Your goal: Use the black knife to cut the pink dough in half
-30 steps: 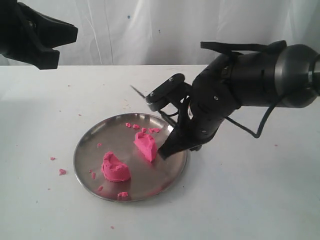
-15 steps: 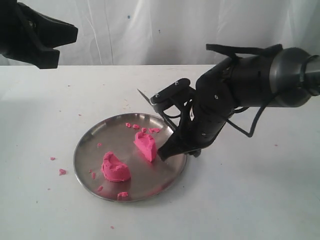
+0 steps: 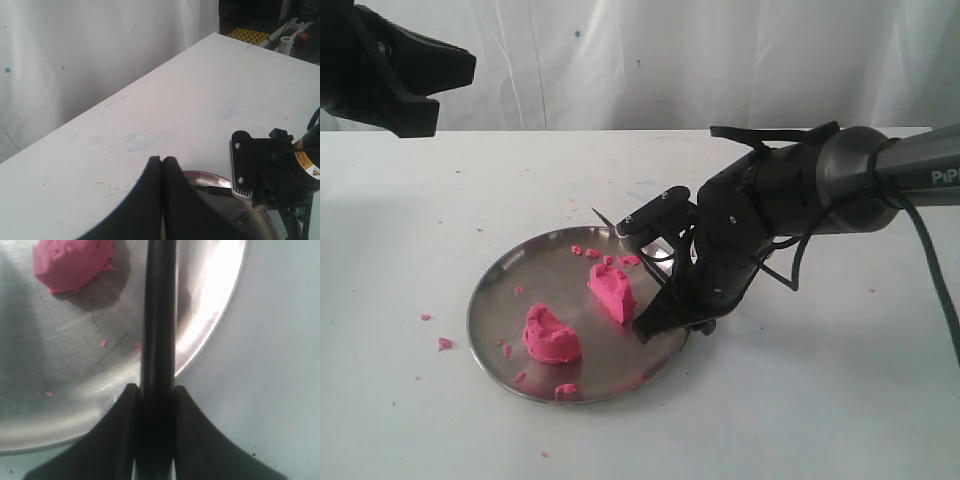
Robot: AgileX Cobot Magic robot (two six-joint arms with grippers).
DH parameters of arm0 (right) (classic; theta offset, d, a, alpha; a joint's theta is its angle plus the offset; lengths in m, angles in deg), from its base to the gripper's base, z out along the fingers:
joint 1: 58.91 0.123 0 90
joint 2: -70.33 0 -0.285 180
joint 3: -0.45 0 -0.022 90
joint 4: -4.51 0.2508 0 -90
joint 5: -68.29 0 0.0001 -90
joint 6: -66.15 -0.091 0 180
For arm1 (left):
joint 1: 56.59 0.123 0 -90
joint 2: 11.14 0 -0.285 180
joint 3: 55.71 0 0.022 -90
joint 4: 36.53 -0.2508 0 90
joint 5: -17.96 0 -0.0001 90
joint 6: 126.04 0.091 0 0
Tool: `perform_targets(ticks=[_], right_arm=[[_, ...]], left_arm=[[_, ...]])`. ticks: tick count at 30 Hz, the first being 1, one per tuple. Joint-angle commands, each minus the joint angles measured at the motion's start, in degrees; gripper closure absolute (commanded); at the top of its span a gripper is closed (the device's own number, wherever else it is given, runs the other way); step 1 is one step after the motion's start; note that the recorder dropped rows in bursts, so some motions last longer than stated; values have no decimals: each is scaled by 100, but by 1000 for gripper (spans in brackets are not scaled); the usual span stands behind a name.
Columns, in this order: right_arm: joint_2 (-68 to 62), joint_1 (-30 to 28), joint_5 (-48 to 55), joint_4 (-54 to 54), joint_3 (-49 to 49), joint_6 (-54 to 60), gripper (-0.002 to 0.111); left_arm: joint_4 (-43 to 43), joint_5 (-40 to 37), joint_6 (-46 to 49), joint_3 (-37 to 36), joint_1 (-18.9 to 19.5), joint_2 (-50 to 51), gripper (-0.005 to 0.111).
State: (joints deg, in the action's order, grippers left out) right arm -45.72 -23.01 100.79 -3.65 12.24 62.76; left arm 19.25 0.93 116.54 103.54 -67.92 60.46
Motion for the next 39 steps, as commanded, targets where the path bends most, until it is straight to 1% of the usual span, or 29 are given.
perform_targets(ticks=[1,5,9,13,22,23,24,26,30,33,35,36,38,39], right_arm=[[-39,-52,-4,86,-15,67,101],[-48,-52,-4,86,-15,67,91],[-48,-52,-4,86,-15,67,84],[-48,-52,-4,86,-15,67,81],[-48,-52,26,215,-15,67,79],[-48,-52,38,279,-15,67,77],[-48,-52,14,306,-15,67,70],[-48,-52,-67,306,-26,67,63],[96,-52,196,331,-211,67,62],[597,-52,895,252,-519,67,62],[1021,-52,1186,-719,-531,21,62],[1177,-62,1389,-1523,-512,-333,62],[1376,-331,1668,-3620,-348,-2124,67],[1450,-599,1827,-4235,-182,-2935,74]], left_arm=[[75,-59,-31,8,-9,-36,107],[75,-59,-31,8,-9,-36,107],[75,-59,-31,8,-9,-36,107],[75,-59,-31,8,-9,-36,107],[75,-59,-31,8,-9,-36,107],[75,-59,-31,8,-9,-36,107],[75,-59,-31,8,-9,-36,107],[75,-59,-31,8,-9,-36,107],[75,-59,-31,8,-9,-36,107],[75,-59,-31,8,-9,-36,107],[75,-59,-31,8,-9,-36,107],[75,-59,-31,8,-9,-36,107],[75,-71,-31,8,-9,-36,107],[51,-73,-31,8,-9,-36,107]])
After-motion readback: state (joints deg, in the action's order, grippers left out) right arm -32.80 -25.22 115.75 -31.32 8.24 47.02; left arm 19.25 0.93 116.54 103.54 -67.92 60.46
